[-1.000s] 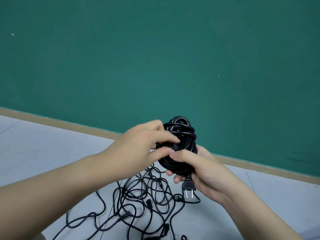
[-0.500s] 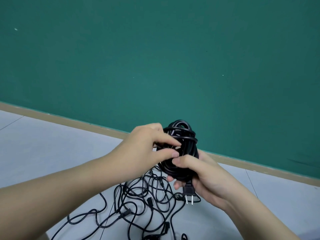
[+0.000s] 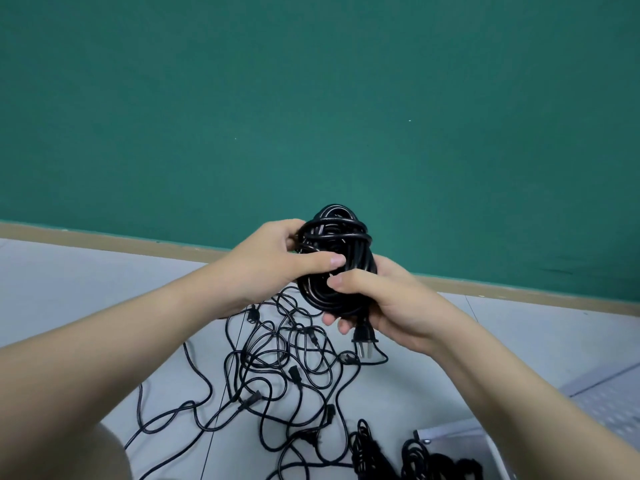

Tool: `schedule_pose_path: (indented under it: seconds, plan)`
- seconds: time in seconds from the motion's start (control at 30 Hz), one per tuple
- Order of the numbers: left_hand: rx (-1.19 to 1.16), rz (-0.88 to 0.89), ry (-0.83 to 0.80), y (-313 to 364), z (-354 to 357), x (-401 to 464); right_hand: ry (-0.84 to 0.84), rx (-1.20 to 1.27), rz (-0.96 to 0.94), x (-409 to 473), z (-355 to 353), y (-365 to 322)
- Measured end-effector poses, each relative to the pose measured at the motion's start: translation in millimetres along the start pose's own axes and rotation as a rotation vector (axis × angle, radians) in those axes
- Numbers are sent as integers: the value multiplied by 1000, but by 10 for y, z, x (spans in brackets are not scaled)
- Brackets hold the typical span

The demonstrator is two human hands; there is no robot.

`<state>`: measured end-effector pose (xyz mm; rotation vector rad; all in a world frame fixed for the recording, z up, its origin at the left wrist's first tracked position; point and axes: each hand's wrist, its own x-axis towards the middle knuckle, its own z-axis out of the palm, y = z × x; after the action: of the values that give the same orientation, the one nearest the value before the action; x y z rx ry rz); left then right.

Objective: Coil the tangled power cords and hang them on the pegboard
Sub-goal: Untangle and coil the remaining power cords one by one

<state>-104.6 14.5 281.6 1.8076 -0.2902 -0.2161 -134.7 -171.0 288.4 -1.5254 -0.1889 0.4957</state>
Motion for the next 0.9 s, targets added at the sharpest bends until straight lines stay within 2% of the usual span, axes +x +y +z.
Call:
schedule_pose_path:
  seconds: [0.17, 0.33, 0.5, 0.6, 0.73, 0.9]
  plan:
    - [111, 22, 43, -14, 104, 1, 24, -26, -14, -51, -45, 30]
    - [16, 5, 55, 5, 187, 13, 25, 7, -2, -136, -156, 7]
    - [-195, -104, -1, -93, 311, -16, 21, -153, 50, -231, -270, -14]
    - [-303, -202, -52, -165, 404, -2, 50, -135, 84, -303, -336, 46]
    - [-346, -305, -142, -289, 560, 78, 90, -128, 133, -317, -428, 300]
    - [-383, -434, -112, -758, 985, 221, 206, -173, 222, -270, -660, 838]
